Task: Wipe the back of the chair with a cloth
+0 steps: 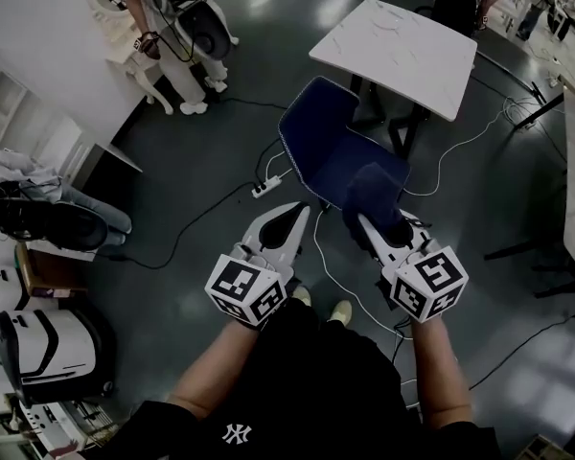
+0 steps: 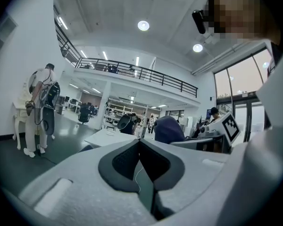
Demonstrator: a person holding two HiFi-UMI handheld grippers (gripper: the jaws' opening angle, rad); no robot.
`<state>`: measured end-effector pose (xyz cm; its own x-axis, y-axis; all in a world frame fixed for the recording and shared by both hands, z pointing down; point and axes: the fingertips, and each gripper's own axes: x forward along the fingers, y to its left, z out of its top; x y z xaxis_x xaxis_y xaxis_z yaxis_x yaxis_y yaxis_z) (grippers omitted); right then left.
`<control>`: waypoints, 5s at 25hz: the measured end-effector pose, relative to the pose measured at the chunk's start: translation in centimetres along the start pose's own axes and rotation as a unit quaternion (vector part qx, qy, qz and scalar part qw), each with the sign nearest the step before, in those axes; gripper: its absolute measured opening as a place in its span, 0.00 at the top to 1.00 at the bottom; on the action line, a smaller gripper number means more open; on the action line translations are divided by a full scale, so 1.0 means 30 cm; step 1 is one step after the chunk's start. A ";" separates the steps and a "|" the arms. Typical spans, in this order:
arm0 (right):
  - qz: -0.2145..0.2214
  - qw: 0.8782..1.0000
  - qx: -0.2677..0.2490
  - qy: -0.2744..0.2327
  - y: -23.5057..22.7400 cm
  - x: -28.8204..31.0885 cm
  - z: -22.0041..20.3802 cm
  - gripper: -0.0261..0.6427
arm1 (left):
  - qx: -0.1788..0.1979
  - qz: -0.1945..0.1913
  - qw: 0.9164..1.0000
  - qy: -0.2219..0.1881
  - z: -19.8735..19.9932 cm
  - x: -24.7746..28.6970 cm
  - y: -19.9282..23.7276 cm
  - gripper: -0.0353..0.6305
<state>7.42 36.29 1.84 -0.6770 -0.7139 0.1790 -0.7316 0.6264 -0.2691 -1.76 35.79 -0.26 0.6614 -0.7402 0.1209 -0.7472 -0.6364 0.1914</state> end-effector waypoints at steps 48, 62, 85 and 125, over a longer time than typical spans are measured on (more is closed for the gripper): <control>-0.113 0.984 0.095 0.102 -1.382 1.316 -1.008 0.85 | -0.020 0.009 0.996 0.085 -1.011 1.153 0.927 0.93; -0.192 0.970 0.113 0.092 -1.803 1.610 -1.436 0.85 | -0.008 0.015 0.995 0.100 -1.410 1.327 1.069 0.93; -0.090 0.976 0.109 0.163 -1.460 1.790 -1.597 0.85 | -0.051 0.022 0.992 0.112 -1.373 1.187 1.070 0.93; -0.021 0.979 0.110 0.167 -1.251 1.502 -1.375 0.85 | -0.050 0.064 0.992 0.093 -1.099 1.127 1.009 0.93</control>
<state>1.07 -6.47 59.05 -0.6615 -0.5721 0.4849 -0.7497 0.4889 -0.4460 0.11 -1.36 41.73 0.5683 -0.7550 0.3272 -0.8223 -0.5072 0.2579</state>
